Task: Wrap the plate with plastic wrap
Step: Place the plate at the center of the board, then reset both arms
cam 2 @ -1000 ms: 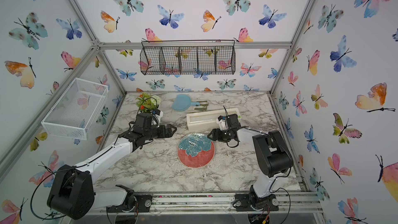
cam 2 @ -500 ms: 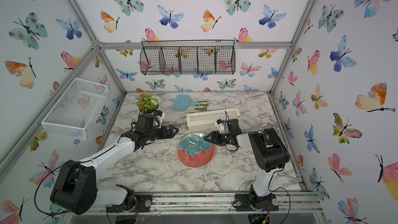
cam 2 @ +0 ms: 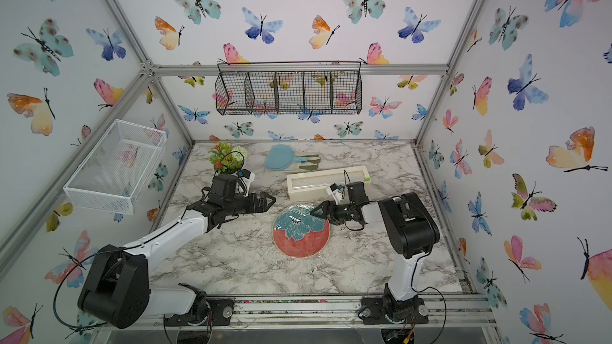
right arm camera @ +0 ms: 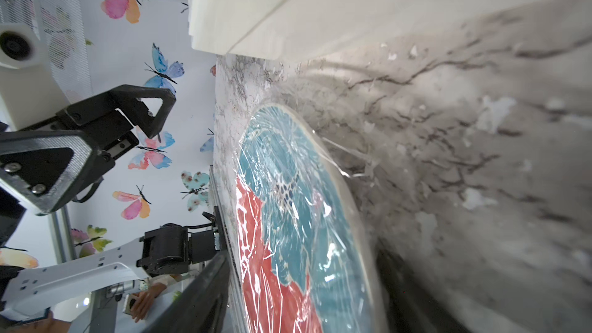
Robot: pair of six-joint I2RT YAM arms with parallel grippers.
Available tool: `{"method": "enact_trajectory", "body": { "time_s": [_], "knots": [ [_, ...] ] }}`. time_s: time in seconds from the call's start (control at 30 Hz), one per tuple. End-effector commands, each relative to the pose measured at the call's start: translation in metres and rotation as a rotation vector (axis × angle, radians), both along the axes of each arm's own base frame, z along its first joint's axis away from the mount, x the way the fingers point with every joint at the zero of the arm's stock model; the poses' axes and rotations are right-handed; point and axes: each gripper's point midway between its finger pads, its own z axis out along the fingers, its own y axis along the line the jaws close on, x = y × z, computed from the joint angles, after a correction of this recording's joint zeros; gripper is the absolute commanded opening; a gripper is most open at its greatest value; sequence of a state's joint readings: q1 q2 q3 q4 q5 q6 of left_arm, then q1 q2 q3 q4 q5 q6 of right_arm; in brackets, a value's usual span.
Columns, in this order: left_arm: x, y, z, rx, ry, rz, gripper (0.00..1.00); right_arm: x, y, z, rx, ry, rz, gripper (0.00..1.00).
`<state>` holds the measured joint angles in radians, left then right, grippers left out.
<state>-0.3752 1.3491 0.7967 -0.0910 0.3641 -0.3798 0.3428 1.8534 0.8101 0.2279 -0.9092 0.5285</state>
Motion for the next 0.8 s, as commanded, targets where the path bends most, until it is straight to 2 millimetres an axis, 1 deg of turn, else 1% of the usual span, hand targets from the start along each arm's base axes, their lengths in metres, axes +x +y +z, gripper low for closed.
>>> {"method": "enact_trajectory", "body": {
  "time_s": [0.0, 0.1, 0.17, 0.2, 0.33, 0.4, 0.47, 0.53, 0.57, 0.63, 0.67, 0.7, 0.73, 0.77],
  "knots": [
    [0.003, -0.001, 0.005, 0.022, -0.013, -0.017, 0.98, 0.002, -0.021, -0.004, -0.196, -0.041, -0.01, 0.78],
    [0.004, 0.001, 0.005, 0.041, -0.015, -0.012, 0.98, 0.009, -0.033, 0.009, -0.295, -0.101, -0.024, 0.86],
    [0.005, 0.002, 0.006, 0.051, -0.016, -0.012, 0.98, 0.013, -0.042, 0.017, -0.345, -0.134, -0.037, 0.96],
    [0.006, 0.002, 0.005, 0.057, -0.014, -0.012, 0.98, 0.014, -0.045, 0.022, -0.362, -0.151, -0.042, 0.98],
    [0.01, 0.007, 0.004, 0.084, -0.007, 0.009, 0.98, 0.018, -0.059, 0.036, -0.433, -0.183, -0.059, 0.98],
    [0.014, 0.014, 0.004, 0.113, -0.013, 0.054, 0.98, 0.023, -0.077, 0.047, -0.514, -0.216, -0.112, 0.97],
    [0.02, 0.023, 0.009, 0.14, -0.046, 0.107, 0.98, 0.032, -0.099, 0.067, -0.608, -0.295, -0.204, 0.97],
    [0.026, 0.033, 0.013, 0.168, -0.099, 0.162, 0.98, 0.048, -0.131, 0.099, -0.727, -0.412, -0.368, 0.98],
    [0.031, 0.039, 0.015, 0.181, -0.13, 0.198, 0.98, 0.055, -0.149, 0.117, -0.783, -0.475, -0.466, 0.99],
    [0.039, 0.049, 0.019, 0.225, -0.207, 0.24, 0.98, 0.064, -0.182, 0.147, -0.875, -0.607, -0.648, 0.99],
    [0.044, 0.056, 0.021, 0.262, -0.245, 0.265, 0.98, 0.066, -0.192, 0.155, -0.912, -0.68, -0.688, 0.99],
    [0.048, 0.062, 0.025, 0.307, -0.286, 0.288, 0.98, 0.068, -0.196, 0.16, -0.94, -0.804, -0.686, 0.99],
    [0.051, 0.066, 0.028, 0.34, -0.319, 0.298, 0.98, 0.068, -0.198, 0.159, -0.962, -0.873, -0.679, 0.99],
    [0.055, 0.071, 0.032, 0.37, -0.358, 0.316, 0.98, 0.065, -0.208, 0.156, -0.996, -0.948, -0.725, 0.99]
  ]
}}
